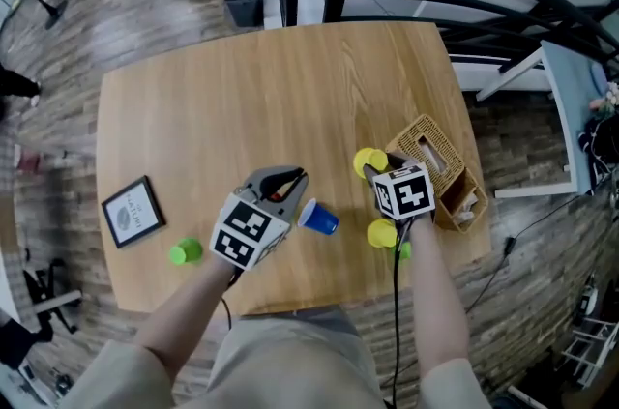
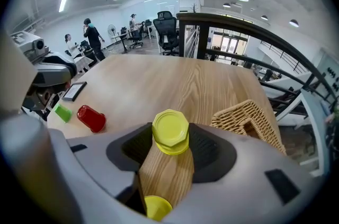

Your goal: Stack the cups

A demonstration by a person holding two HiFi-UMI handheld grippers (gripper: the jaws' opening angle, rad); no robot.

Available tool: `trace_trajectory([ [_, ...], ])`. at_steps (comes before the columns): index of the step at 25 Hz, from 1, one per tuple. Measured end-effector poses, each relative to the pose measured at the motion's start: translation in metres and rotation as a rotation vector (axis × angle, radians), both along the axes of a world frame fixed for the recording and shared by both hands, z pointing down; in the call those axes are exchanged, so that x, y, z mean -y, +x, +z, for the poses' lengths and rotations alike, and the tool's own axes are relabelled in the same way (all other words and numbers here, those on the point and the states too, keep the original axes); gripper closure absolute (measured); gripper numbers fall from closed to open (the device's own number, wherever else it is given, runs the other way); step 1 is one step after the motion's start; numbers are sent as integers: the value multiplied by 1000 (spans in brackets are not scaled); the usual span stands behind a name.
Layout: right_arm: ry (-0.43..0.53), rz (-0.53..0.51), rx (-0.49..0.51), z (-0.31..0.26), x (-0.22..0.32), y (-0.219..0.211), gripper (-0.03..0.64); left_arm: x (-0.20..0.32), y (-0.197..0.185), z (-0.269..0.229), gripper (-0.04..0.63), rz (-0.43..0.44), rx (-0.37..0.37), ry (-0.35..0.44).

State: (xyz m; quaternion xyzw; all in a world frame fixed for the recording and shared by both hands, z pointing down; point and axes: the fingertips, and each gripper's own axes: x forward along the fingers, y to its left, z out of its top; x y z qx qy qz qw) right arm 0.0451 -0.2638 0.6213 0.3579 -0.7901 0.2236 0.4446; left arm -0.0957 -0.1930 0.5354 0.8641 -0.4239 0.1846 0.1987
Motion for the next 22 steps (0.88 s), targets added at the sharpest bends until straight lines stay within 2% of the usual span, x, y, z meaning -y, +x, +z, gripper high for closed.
trace_trajectory([
  [8, 140, -26, 21, -81, -30, 9, 385, -15, 1, -35, 552, 4, 3, 65],
  [11, 182, -37, 40, -111, -46, 12, 384, -23, 3, -51, 552, 13, -22, 77],
  [14, 210, -34, 80, -137, -65, 16, 384, -31, 7, -68, 552, 22, -47, 98],
  [22, 262, -68, 129, -181, -131, 24, 385, -65, 11, -94, 552, 37, -29, 139],
])
